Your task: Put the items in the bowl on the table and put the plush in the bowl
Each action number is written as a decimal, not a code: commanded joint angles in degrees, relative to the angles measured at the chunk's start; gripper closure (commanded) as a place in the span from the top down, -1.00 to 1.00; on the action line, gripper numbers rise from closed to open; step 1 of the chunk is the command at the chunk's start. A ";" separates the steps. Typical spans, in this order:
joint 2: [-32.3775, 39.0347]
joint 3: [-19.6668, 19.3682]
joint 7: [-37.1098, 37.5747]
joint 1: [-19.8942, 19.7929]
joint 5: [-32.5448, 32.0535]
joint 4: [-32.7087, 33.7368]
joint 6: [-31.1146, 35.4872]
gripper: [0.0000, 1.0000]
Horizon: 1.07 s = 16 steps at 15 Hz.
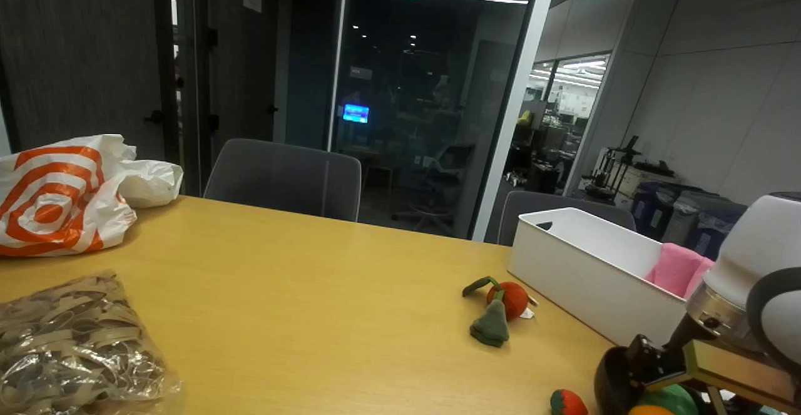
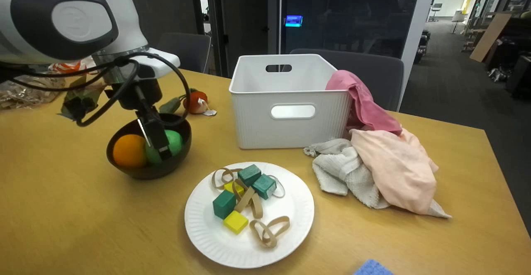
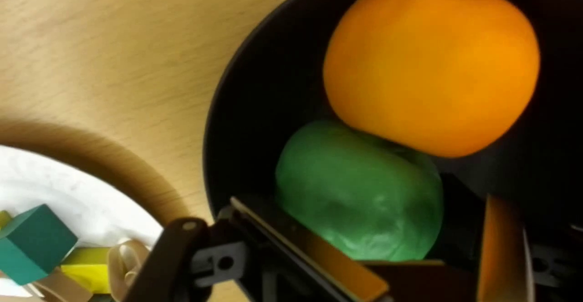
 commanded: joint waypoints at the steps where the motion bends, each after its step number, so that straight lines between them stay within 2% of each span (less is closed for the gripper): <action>1: -0.72 0.57 3.91 -0.61 -3.79 0.06 1.62 0.25; 4: -3.20 0.03 3.99 -0.24 -3.67 0.22 0.54 0.25; 8: -9.18 -1.59 -0.76 2.21 1.20 0.41 2.95 0.25; 9: -13.06 -2.25 -2.76 3.59 3.19 -2.58 4.77 0.25; 11: -13.56 -2.38 -6.95 6.26 6.60 0.77 4.40 0.25; 13: -15.69 -1.19 -10.50 9.81 9.65 -0.81 5.92 0.25; 16: -14.16 0.75 -15.03 15.46 13.44 0.72 6.98 0.25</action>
